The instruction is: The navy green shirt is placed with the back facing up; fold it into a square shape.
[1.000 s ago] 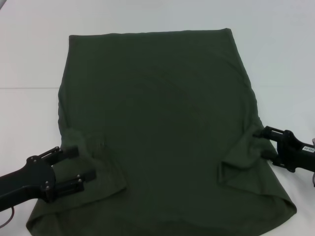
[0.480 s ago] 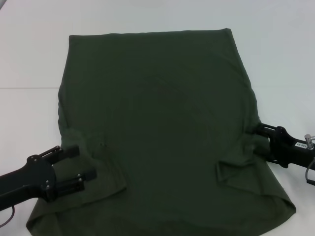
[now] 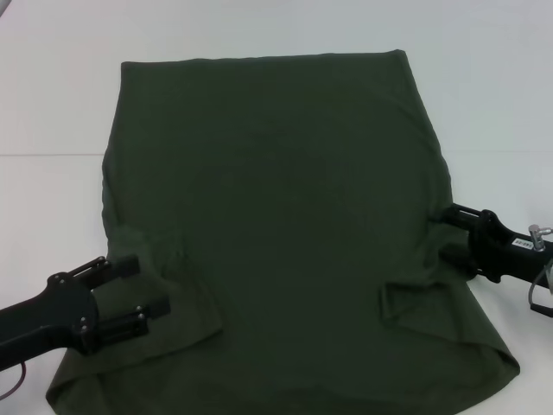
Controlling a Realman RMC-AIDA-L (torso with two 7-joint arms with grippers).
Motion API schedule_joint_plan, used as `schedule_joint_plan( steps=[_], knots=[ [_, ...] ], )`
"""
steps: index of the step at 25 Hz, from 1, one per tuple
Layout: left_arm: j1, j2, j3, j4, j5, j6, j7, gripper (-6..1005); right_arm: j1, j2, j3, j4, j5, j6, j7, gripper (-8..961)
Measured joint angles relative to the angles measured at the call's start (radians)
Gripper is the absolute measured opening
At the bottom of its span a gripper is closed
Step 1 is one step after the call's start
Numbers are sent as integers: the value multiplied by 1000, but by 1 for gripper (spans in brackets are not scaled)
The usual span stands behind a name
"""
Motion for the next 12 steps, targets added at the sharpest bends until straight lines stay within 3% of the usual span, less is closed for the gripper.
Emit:
schedule_joint_plan(
  steps=[6, 12],
  knots=[
    [1, 0, 0, 0, 0, 0, 0, 891, -10, 20, 6, 1, 7, -10, 0, 754],
    [0, 0, 0, 0, 0, 0, 1, 891, -17, 25, 6, 22, 26, -38, -1, 753]
  ],
)
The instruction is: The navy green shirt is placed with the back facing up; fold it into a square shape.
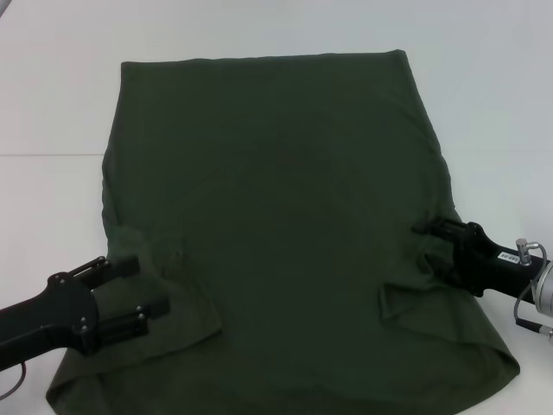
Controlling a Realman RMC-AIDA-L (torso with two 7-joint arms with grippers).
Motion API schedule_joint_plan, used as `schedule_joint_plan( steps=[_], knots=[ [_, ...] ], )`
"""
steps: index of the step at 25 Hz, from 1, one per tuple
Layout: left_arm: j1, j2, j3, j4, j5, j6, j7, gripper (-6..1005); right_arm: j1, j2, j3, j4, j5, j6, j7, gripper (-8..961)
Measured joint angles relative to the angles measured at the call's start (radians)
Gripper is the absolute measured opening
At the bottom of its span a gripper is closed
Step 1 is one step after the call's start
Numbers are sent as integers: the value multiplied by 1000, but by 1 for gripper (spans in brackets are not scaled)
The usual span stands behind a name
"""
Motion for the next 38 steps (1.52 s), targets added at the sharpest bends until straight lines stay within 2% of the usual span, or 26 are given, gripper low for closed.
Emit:
schedule_joint_plan(
  steps=[16, 31, 38],
  knots=[
    [5, 0, -3, 0, -2, 12, 0, 891, -28, -23, 5, -7, 2, 6, 2, 752],
    [2, 0, -3, 0, -8, 22, -1, 892, -29, -25, -2, -8, 0, 21, -2, 750],
    [4, 0, -3, 0, -14, 23, 0, 891, -28, -24, 0, -8, 2, 14, -2, 479]
  ],
)
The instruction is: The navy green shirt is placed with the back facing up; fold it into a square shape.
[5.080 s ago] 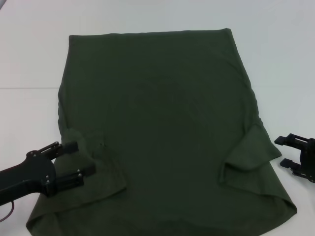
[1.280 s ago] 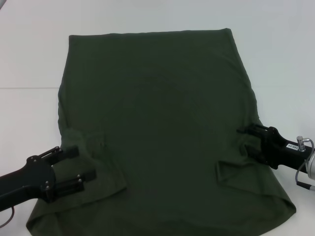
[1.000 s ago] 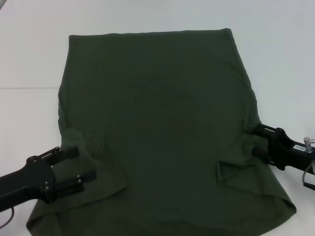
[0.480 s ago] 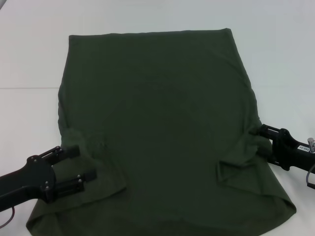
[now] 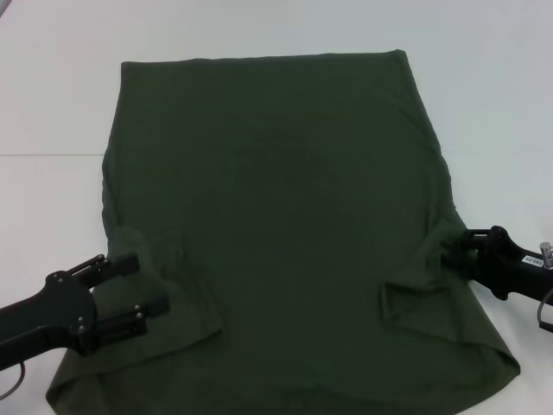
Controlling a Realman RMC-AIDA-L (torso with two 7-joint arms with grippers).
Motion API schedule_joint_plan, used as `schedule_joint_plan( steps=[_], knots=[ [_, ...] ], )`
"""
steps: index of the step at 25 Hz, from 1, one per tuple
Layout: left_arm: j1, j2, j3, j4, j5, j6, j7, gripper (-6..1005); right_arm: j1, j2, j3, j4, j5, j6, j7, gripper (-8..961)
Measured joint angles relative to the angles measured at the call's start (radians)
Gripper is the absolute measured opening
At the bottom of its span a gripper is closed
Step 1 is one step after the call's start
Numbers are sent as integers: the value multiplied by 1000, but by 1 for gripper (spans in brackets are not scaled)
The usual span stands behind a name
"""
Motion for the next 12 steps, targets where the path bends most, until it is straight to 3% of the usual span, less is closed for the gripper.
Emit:
schedule_joint_plan(
  steps=[10, 12],
  knots=[
    [1, 0, 0, 0, 0, 2, 1, 891, -5, -9, -1, 0, -1, -32, 1, 120],
    [1, 0, 0, 0, 0, 4, 1, 891, -5, -15, -5, 0, -5, -40, 3, 135]
  ],
)
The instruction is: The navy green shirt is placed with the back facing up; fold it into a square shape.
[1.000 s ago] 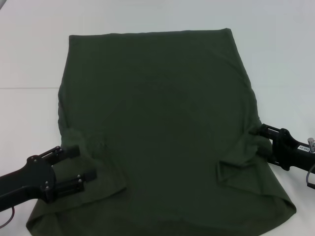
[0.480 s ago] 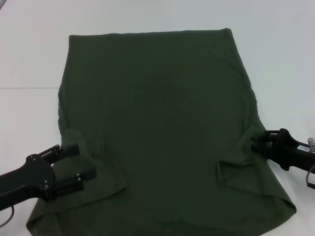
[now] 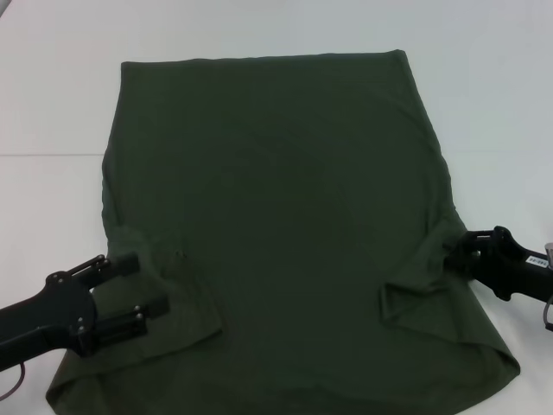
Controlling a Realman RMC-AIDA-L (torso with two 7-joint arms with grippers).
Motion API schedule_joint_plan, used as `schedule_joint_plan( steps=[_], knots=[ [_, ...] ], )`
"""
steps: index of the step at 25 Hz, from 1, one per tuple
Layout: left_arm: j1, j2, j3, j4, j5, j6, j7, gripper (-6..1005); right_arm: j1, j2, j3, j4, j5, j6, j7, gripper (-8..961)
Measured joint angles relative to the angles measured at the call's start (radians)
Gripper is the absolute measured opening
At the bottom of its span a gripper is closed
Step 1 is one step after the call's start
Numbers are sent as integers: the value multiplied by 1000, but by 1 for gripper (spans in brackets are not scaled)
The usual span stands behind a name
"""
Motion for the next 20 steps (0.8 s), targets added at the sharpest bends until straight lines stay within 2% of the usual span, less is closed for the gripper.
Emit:
schedule_joint_plan(
  steps=[6, 12, 20],
  knots=[
    [0, 0, 0, 0, 0, 10, 0, 892, 8, -19, -23, 0, -4, -5, 13, 181],
    [0, 0, 0, 0, 0, 12, 1, 892, 12, -28, -68, 0, -5, 5, 44, 419],
    [0, 0, 0, 0, 0, 12, 2, 892, 21, -33, -107, -13, -13, 9, 99, 511]
  ],
)
